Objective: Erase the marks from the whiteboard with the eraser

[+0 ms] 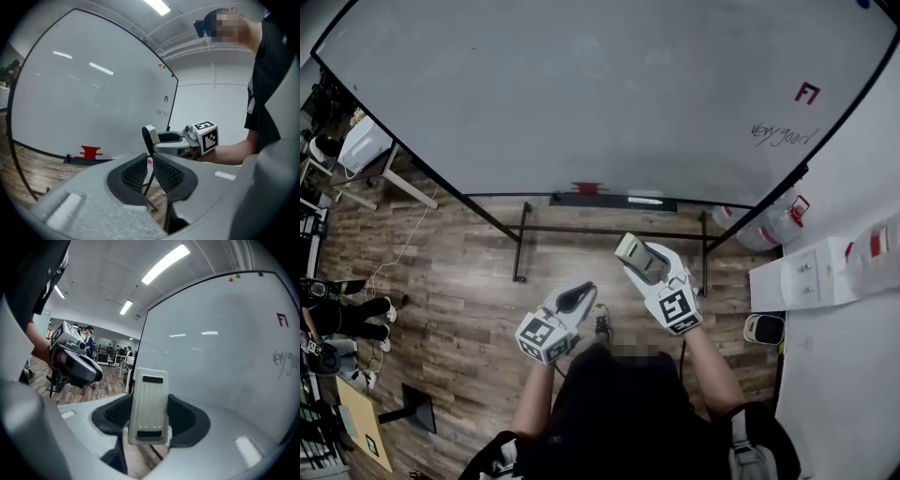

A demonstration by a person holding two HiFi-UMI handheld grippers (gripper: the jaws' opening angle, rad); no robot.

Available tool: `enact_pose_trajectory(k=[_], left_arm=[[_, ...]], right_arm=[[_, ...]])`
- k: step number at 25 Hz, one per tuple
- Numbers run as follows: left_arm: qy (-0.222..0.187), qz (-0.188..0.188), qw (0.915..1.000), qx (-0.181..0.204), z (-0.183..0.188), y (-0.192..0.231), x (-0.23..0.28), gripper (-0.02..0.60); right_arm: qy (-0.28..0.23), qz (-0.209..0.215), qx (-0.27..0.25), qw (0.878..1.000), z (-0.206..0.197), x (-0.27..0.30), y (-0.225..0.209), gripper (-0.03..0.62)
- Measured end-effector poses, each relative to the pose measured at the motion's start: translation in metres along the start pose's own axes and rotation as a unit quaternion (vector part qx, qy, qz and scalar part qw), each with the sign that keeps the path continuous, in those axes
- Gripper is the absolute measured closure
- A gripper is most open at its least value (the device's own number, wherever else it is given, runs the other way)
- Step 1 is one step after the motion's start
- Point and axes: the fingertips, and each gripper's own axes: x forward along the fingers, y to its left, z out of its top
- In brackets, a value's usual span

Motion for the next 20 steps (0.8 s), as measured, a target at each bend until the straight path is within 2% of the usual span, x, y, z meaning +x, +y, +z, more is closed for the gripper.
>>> enact_pose_trajectory(k=[6, 11, 14, 20], left_arm=[[0.008, 0.028, 0.9995, -0.01, -0.029, -0.032, -0.042, 0.535], [-0.015, 0.048, 0.9987, 0.003, -0.018, -0.033, -0.083, 0.535], [-0.019, 0.03, 0.9993, 0.014, -0.014, -0.037, -0.102, 0.535], [-0.016, -0.009, 0.9995, 0.026, -0.02, -0.038, -0.157, 0.535]], right_arm=[[0.003, 0.04, 0.031, 0.999, -0.016, -0.028, 0.052, 0.35], [-0.019, 0.055, 0.032, 0.998, -0.001, -0.047, 0.086, 0.35], [-0.03, 0.045, 0.012, 0.998, 0.014, -0.053, 0.105, 0.35], [-0.035, 0.007, 0.02, 0.999, 0.04, -0.064, 0.159, 0.35]])
